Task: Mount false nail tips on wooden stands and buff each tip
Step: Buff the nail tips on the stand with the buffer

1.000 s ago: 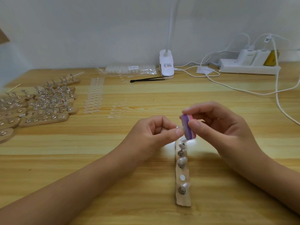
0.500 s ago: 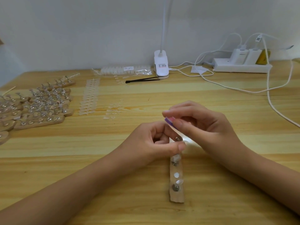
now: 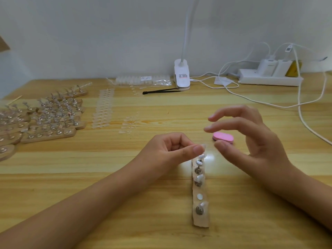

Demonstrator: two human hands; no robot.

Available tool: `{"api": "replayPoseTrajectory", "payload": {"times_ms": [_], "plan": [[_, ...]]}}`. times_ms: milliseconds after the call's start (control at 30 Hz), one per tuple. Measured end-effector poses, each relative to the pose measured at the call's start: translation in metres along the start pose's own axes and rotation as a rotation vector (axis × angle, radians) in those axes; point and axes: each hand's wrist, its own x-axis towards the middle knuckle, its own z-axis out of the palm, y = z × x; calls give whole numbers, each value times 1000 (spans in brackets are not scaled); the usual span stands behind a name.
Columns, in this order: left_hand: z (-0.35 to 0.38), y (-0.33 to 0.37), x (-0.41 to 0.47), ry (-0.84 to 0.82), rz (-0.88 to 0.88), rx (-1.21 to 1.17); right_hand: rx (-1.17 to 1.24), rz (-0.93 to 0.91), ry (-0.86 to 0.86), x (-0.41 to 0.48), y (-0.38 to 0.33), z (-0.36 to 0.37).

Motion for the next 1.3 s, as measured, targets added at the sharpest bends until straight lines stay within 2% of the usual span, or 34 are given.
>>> {"api": "replayPoseTrajectory", "payload": {"times_ms": [300, 433, 533, 633, 767, 1167, 1300], "plan": [[3, 3, -3, -50, 24, 22, 71, 32, -36, -3, -8, 8], [4, 2, 0, 71, 12, 72, 151, 39, -56, -3, -9, 9], [2, 2, 3, 154, -35, -47, 207, 15, -143, -6, -11, 10], [-1, 1, 7, 183, -77, -160, 141, -62, -265, -7, -14, 13], [-4, -3, 8, 161, -74, -197, 61, -147, -370, -6, -15, 13], [-4, -4, 8, 144, -50, -216, 22, -163, -434, -6, -8, 11], [-3, -5, 7, 142, -39, -201, 75, -139, -512, -5, -13, 5]]}}
